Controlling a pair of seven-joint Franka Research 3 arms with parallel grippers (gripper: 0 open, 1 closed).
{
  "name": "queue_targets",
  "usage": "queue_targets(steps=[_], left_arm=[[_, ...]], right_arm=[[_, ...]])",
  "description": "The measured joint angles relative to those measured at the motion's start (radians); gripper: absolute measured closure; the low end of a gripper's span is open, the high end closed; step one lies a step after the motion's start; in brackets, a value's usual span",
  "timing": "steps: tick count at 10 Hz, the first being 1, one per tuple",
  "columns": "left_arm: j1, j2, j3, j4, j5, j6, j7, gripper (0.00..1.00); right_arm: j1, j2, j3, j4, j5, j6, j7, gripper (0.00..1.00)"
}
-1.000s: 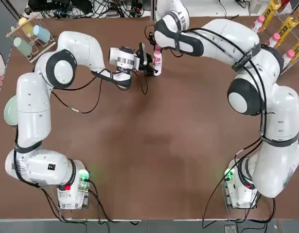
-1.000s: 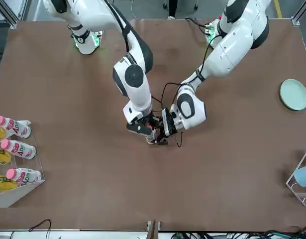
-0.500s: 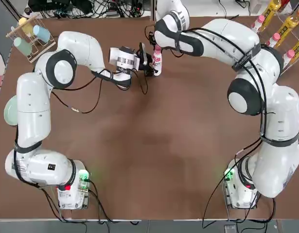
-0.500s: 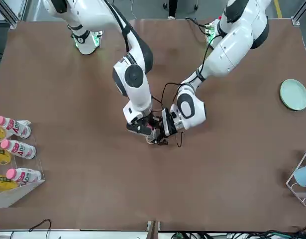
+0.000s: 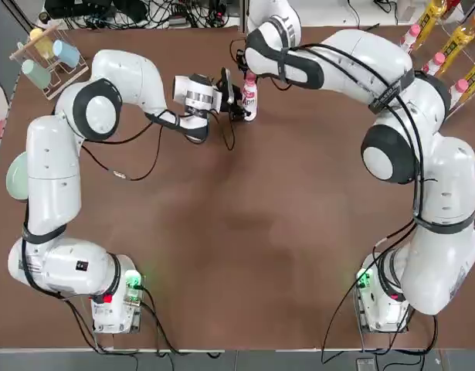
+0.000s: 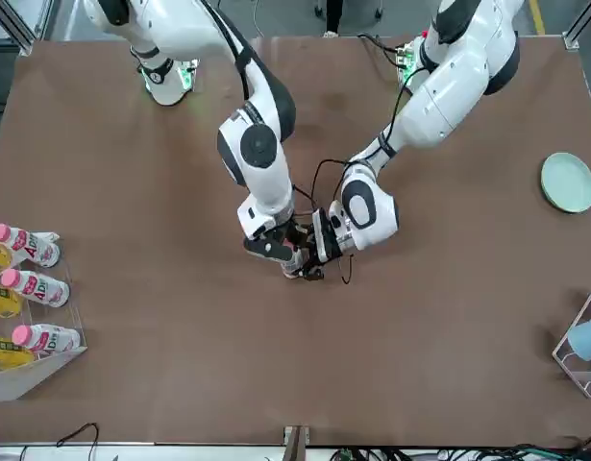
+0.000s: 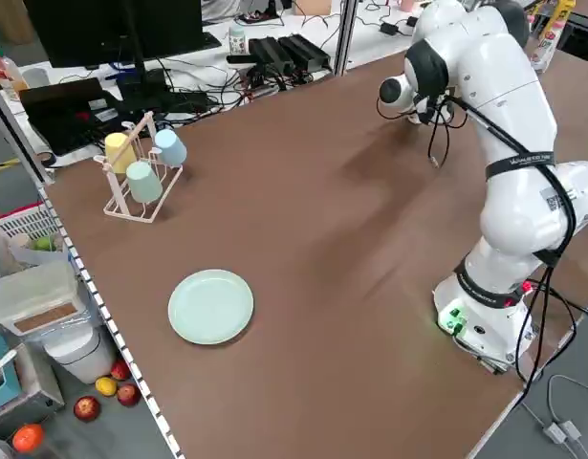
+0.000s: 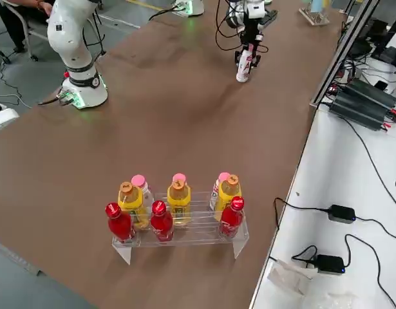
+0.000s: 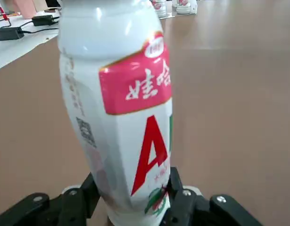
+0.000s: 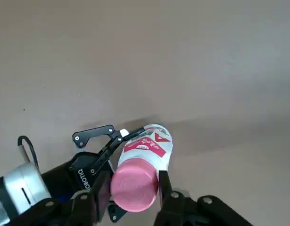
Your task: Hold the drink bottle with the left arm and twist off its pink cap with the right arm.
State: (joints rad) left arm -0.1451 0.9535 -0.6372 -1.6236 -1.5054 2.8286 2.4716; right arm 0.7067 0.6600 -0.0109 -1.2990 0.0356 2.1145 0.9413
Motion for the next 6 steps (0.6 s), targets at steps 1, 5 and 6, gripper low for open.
queue_targets(steps=[1,5,6], left_arm=[[0.0,0.0,0.0,0.0,0.0,0.0,0.0,0.4],[0.0,0.001,0.0,0.001,-0.001,0.0,0.0,0.4],[0.0,0.001,0.0,0.001,-0.001,0.0,0.0,0.4]], right_arm=[[0.0,0.0,0.0,0.0,0.0,-0.001,0.0,0.52],[0.0,0.0,0.0,0.001,-0.002,-0.003,0.0,0.56],[0.0,0.0,0.0,0.001,-0.004,-0.003,-0.01,0.56]])
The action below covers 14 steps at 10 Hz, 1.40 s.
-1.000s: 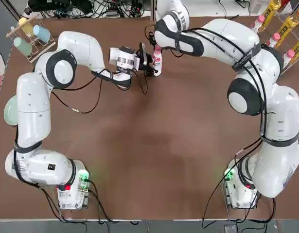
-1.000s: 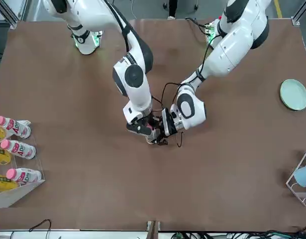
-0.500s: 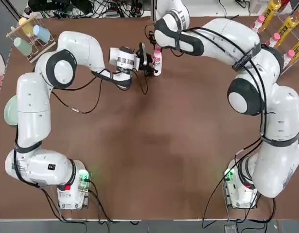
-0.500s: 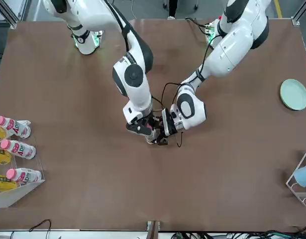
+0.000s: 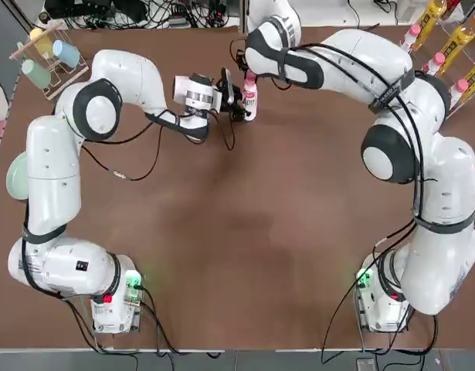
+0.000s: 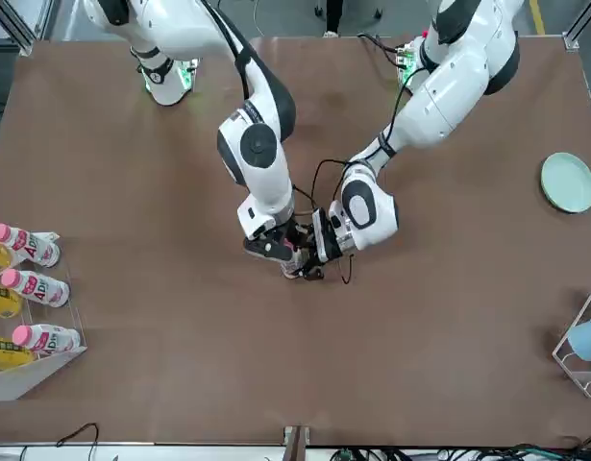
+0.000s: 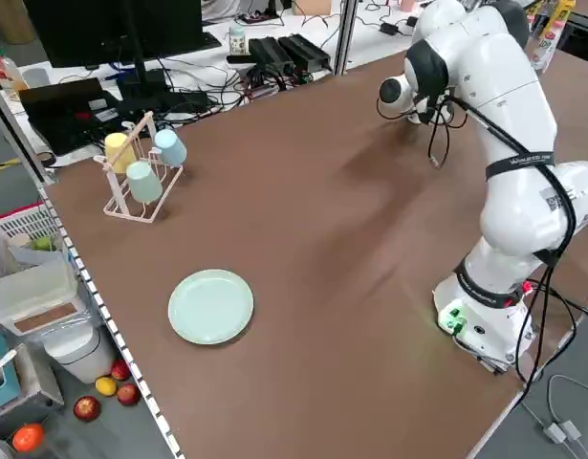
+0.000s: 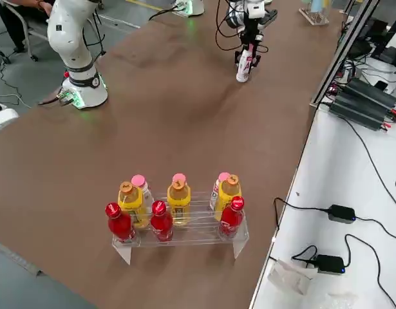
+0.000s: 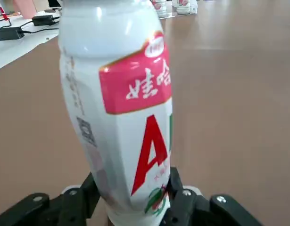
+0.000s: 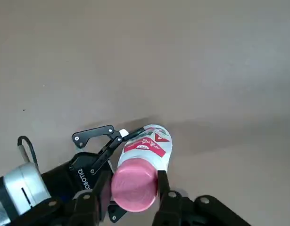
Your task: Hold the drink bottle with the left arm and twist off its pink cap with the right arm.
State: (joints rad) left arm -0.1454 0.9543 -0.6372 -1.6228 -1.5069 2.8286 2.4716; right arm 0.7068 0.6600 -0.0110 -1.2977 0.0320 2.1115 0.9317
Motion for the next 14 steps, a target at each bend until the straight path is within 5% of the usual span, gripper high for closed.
queue_targets(steps=[14], left_arm=[[-0.001,0.001,0.0,0.001,-0.009,0.0,0.0,0.4]], right_arm=[[0.0,0.001,0.0,0.002,-0.001,0.003,-0.39,0.56]])
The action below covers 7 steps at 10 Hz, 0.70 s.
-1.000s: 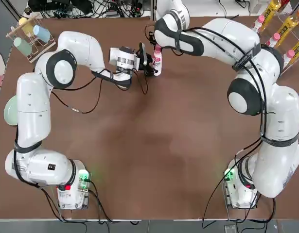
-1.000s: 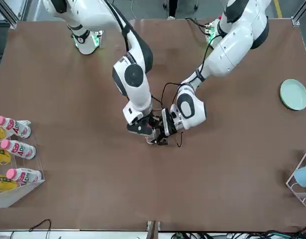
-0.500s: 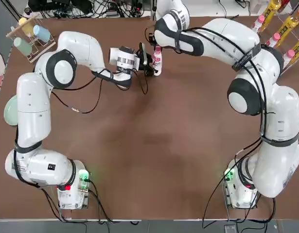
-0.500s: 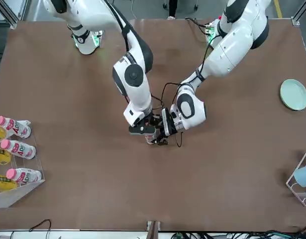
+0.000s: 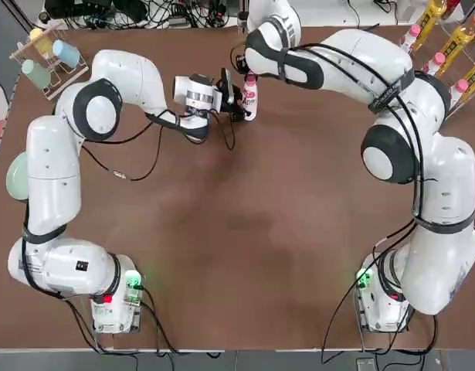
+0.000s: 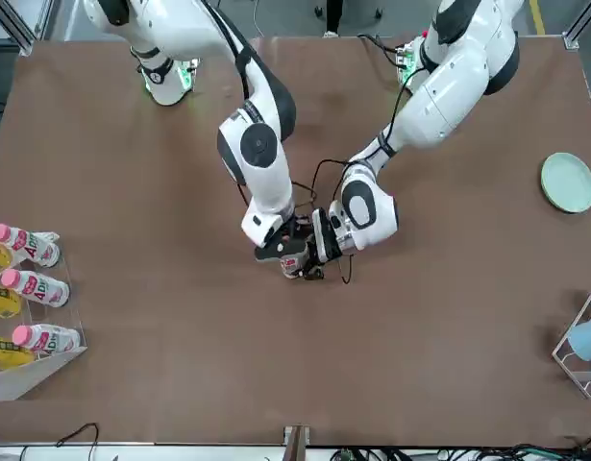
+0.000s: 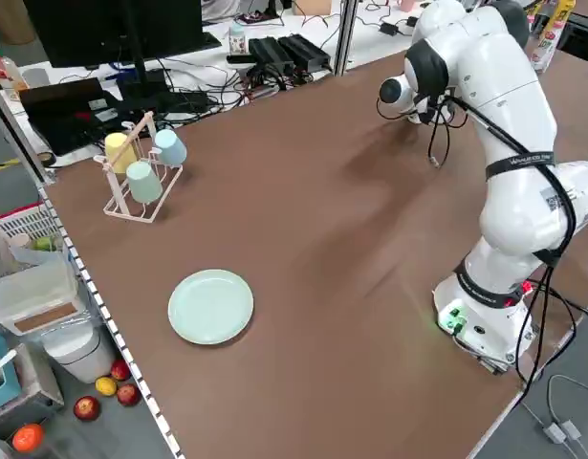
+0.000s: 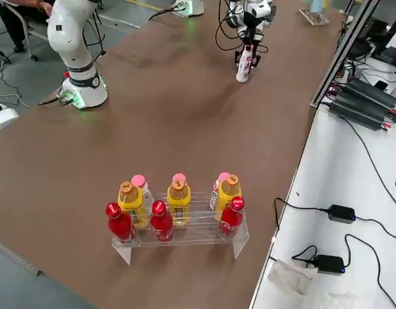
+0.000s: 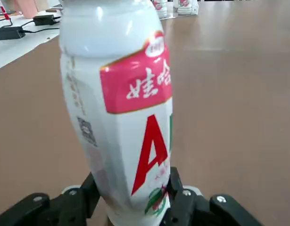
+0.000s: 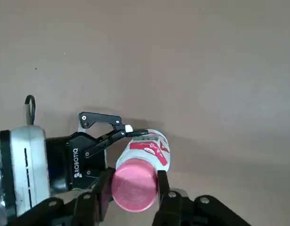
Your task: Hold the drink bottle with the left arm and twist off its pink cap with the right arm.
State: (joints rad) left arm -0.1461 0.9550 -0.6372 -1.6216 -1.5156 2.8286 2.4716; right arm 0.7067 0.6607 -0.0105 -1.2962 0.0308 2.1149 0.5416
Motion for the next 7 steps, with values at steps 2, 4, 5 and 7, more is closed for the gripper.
queue_targets(steps=[2,4,5,7], left_arm=[[-0.001,0.001,0.0,0.001,-0.003,0.0,0.0,0.4],[-0.001,0.002,0.0,0.003,-0.004,0.0,0.0,0.4],[-0.002,0.002,0.0,0.003,-0.004,0.0,0.0,0.4],[-0.002,0.003,0.0,0.005,-0.006,0.0,0.0,0.4]], right_arm=[[0.0,0.0,0.0,0.0,0.0,0.0,-0.071,0.56],[-0.001,0.0,0.0,0.001,0.0,0.0,-0.136,0.56],[-0.001,0.0,0.0,0.001,0.001,0.0,-0.164,0.56],[-0.003,0.0,0.0,0.001,0.002,0.0,-0.236,0.56]])
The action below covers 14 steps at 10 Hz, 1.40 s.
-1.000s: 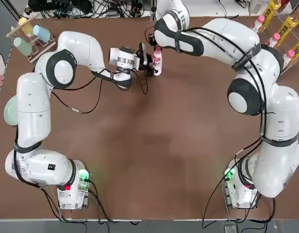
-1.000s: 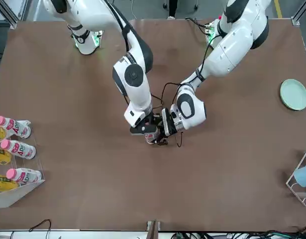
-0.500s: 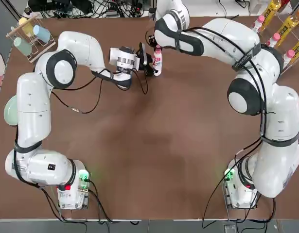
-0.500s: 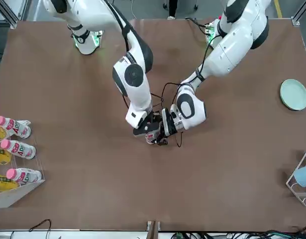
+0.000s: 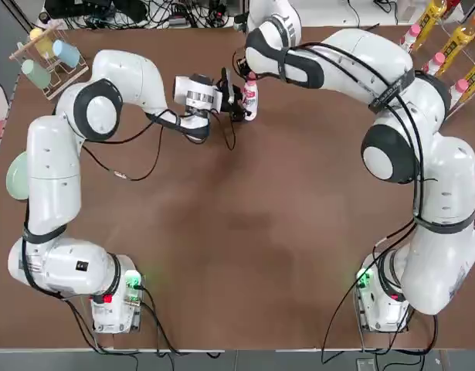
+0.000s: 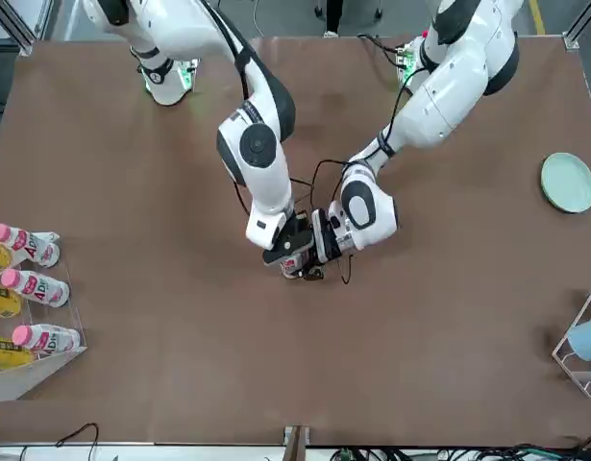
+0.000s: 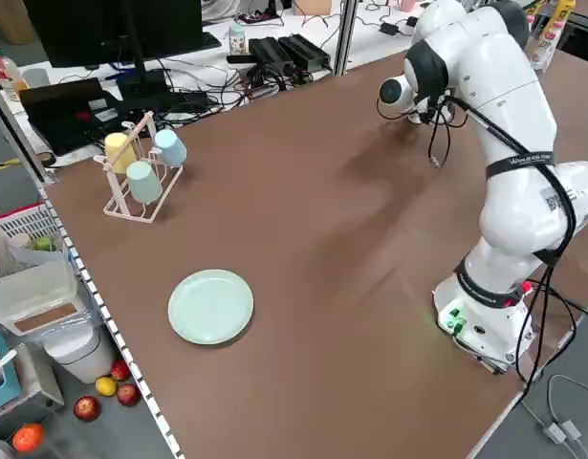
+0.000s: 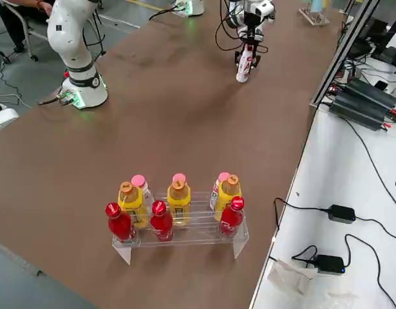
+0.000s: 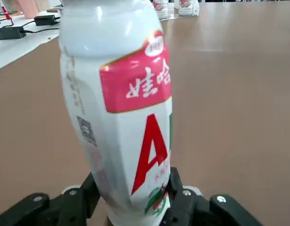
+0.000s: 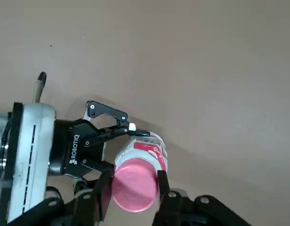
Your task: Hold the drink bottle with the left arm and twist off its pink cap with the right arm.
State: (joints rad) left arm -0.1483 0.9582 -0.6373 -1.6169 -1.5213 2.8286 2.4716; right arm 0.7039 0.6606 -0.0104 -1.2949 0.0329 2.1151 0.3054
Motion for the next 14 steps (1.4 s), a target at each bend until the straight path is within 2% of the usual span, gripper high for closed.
queue_targets(steps=[7,14], left_arm=[[0.0,0.002,0.001,0.002,-0.005,0.0,0.0,0.4],[0.0,0.002,0.003,0.004,-0.014,0.0,0.001,0.4]], right_arm=[[0.0,0.001,0.003,0.001,0.002,0.004,-0.179,0.56],[-0.001,0.001,0.003,0.001,0.002,0.01,-0.196,0.56]])
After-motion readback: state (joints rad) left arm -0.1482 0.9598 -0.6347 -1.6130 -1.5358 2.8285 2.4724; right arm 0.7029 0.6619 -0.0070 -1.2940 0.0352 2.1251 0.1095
